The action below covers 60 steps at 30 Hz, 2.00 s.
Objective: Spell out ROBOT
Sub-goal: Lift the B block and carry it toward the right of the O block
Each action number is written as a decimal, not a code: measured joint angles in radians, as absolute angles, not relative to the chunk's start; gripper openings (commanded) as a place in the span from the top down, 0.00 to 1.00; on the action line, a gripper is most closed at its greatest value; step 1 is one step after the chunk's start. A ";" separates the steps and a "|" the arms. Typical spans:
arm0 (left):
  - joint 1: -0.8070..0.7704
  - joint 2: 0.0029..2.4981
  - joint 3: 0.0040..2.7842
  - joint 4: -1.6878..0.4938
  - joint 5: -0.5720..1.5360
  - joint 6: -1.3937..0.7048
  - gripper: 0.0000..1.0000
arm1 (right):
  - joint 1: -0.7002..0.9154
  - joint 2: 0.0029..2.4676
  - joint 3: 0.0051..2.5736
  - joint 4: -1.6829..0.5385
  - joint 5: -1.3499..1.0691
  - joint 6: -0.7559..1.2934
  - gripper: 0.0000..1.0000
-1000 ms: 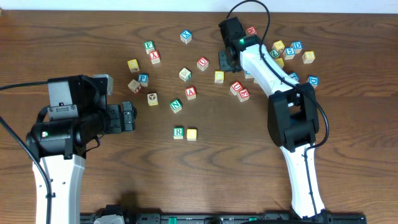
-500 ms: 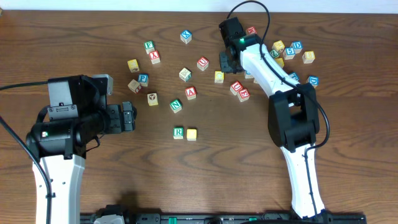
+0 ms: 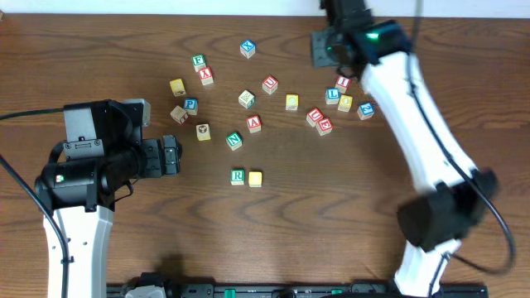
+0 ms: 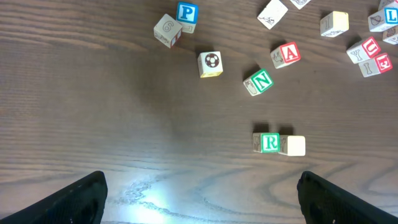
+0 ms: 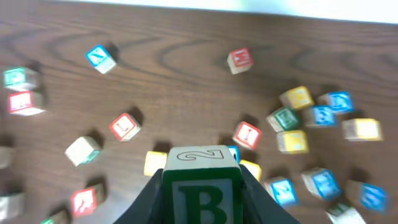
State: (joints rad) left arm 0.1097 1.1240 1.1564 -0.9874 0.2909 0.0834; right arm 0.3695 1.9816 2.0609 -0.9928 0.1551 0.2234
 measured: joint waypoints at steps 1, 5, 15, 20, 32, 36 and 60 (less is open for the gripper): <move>0.110 1.124 1.156 -0.987 0.291 0.083 0.04 | 0.370 1.947 2.062 -1.020 0.155 0.227 0.79; 0.110 1.124 1.156 -0.988 0.291 0.083 0.04 | 0.371 1.851 2.065 -1.171 0.155 0.266 0.85; 0.110 1.124 1.156 -0.988 0.291 0.083 0.04 | 0.390 1.802 2.053 -1.489 0.157 0.443 0.95; 0.110 1.124 1.156 -0.988 0.291 0.083 0.04 | 0.442 1.801 1.961 -1.460 0.157 0.492 0.96; 0.110 1.124 1.156 -0.987 0.291 0.083 0.04 | 0.665 1.802 1.509 -1.136 0.146 0.613 0.99; 0.110 1.124 1.156 -0.987 0.291 0.083 0.04 | 0.727 1.802 1.412 -1.053 0.159 0.711 0.98; 0.110 1.124 1.156 -0.987 0.291 0.083 0.04 | 0.866 1.802 1.166 -0.763 0.236 1.022 0.84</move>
